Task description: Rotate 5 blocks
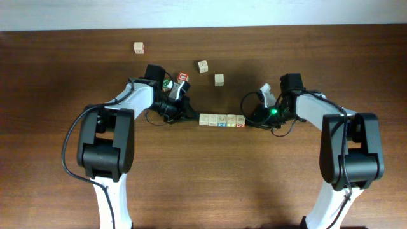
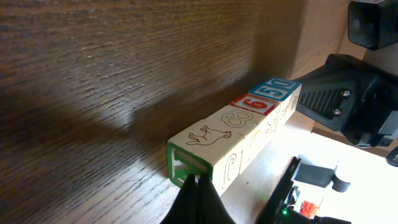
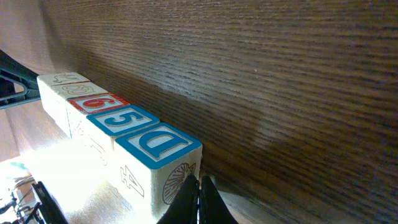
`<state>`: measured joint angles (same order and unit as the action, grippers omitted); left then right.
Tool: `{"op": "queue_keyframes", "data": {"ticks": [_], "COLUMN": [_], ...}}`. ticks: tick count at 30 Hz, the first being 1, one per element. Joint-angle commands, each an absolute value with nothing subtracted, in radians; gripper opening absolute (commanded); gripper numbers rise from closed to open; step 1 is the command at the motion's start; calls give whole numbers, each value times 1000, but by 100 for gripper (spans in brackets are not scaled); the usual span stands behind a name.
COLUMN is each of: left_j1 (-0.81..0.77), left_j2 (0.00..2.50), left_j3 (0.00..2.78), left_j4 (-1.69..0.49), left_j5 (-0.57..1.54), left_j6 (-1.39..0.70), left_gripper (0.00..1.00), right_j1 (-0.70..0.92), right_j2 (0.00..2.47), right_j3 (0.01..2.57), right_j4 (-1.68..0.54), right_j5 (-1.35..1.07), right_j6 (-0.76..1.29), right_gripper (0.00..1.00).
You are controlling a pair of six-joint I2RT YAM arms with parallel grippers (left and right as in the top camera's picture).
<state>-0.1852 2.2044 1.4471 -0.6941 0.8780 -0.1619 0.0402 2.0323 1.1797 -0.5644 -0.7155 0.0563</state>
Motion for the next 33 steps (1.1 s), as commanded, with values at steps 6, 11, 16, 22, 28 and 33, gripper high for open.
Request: {"op": "queue_keyframes", "data": {"ticks": [6,11,16,22,28,33], "left_j1": [-196,-196,-196,-196,-196,-196], "left_j2": [2218,2218,2218,2218,2218,2218], "left_j3": [1441,1441,1441,1441,1441,1441], "left_j4": [-693,-693,-693,-693,-693,-693], "left_j5": [894,895,894,894,895,895], "left_j6": [-168,-168,-168,-168,-168,-168], "left_gripper": [0,0,0,0,0,0], "right_j1": [-2,-84,-73,-73,-73,-72], "right_j2": [2038,2038,2068,2121,2122,2123], "right_j3": [1177,1177,1177,1177,1177,1177], "right_j4": [-572,-583,-575,-533,-520,-519], "right_j5": [-840,-942,-966,-1056,-1071,-1089], "right_j6": [56,-1,-27,-27,-27,-27], "right_gripper": [4,4,5,5,5,4]}}
